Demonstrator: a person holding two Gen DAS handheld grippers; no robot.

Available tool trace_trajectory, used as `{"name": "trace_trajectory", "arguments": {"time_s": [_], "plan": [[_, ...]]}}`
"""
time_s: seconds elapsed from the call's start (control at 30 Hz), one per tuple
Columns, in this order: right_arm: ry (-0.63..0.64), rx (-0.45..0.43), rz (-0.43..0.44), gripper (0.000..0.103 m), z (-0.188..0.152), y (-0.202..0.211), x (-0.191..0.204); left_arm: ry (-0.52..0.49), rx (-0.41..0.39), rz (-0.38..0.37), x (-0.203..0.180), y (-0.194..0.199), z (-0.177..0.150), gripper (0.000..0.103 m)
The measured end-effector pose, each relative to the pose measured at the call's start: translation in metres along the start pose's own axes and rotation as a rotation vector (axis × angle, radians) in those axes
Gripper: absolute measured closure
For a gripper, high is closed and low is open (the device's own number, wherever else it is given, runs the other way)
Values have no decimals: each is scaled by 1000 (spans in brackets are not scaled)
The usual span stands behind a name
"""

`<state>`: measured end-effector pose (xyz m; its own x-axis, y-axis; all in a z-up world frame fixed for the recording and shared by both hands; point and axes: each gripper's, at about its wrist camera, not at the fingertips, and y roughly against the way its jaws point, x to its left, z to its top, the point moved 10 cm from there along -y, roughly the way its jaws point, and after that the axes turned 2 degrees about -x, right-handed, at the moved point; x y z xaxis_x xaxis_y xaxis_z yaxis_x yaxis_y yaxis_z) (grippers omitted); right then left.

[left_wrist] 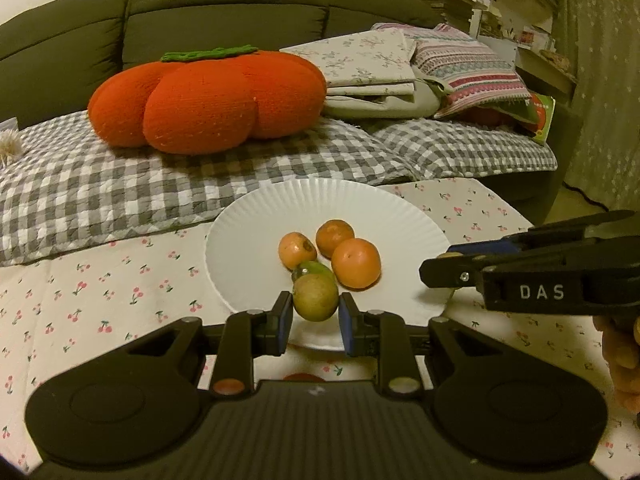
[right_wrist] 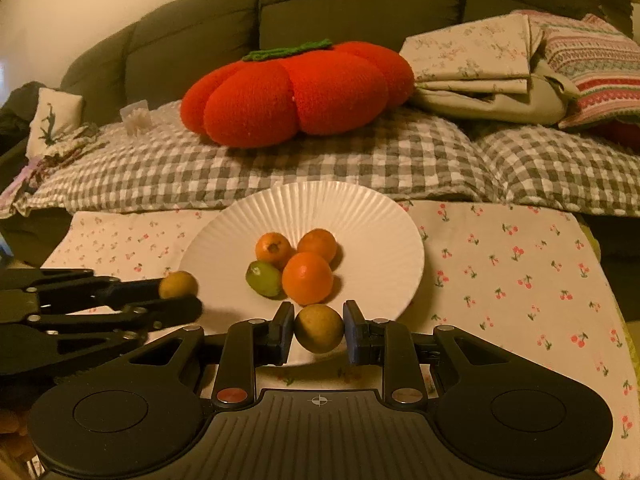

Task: Organize fruits
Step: 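Carry both yellow fruits onto the white plate and release them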

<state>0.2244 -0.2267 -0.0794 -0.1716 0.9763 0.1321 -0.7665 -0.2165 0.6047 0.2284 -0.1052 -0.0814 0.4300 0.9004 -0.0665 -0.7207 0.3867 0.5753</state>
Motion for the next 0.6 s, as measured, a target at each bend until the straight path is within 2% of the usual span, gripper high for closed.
{"name": "trace_trajectory", "arguments": {"time_s": [0.47,0.6], "plan": [[37,6,-2,79,-4,-14,-2,-5,16,9,-1,-21,-4,80],[7,2,16,72,-4,-14,-4,13,14,10,3,-21,-4,76]]}}
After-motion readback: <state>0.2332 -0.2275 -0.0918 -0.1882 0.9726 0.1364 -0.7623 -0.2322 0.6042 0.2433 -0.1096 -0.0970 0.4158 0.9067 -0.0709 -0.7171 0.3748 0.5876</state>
